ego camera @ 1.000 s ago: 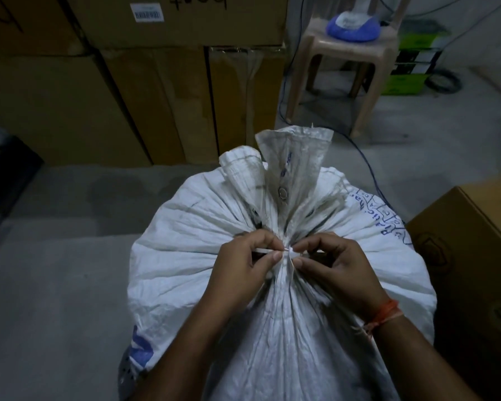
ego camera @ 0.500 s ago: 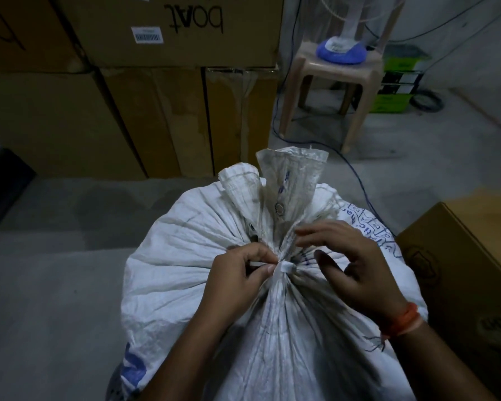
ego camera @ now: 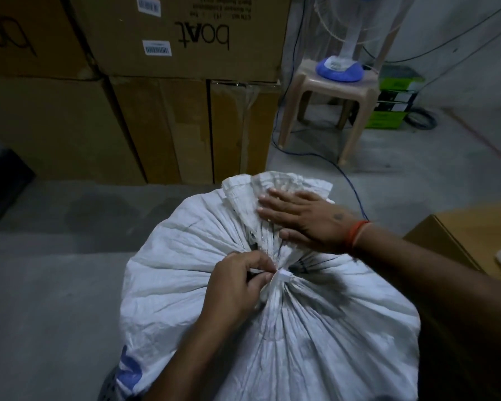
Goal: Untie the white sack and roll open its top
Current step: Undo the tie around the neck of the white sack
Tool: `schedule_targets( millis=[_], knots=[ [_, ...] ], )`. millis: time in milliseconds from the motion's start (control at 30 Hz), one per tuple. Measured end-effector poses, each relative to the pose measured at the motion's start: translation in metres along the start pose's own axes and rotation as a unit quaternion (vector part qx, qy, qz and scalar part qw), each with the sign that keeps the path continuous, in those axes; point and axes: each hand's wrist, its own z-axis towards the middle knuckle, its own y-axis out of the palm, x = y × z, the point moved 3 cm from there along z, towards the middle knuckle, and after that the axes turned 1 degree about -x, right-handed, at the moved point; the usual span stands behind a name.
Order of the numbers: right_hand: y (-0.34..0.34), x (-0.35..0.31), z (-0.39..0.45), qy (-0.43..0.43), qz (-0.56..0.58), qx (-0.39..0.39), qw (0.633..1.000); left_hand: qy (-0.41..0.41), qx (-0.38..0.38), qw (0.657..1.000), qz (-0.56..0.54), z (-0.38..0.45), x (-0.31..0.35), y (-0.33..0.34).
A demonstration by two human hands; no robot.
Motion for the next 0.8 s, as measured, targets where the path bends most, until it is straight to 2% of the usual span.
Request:
schedule_targets(
  millis=[233,367,533,700,800],
  knots=[
    [0.091,-0.002,0.005,0.05,0.145,-0.006,0.988,0.004,-0.018,0.999,0.041,0.002,-0.011,0.006],
    [0.1,-0.006,0.01,0.072,0.222,-0.028,0.972,-0.02,-0.021,0.999,0.045,0.004,-0.015,0.01],
    [0.098,-0.006,0.012,0.079,0.255,-0.045,0.963,-0.029,-0.009,0.999,0.022,0.003,-0.016,0.01],
    [0.071,-0.002,0.008,0.105,0.279,0.026,0.954,-0.012,-0.001,1.0,-0.002,0.004,-0.009,0.008],
    [0.044,-0.013,-0.009,0.142,0.279,0.123,0.942,-0.012,0.005,1.0,-0.006,0.002,-0.003,0.006]
  ],
)
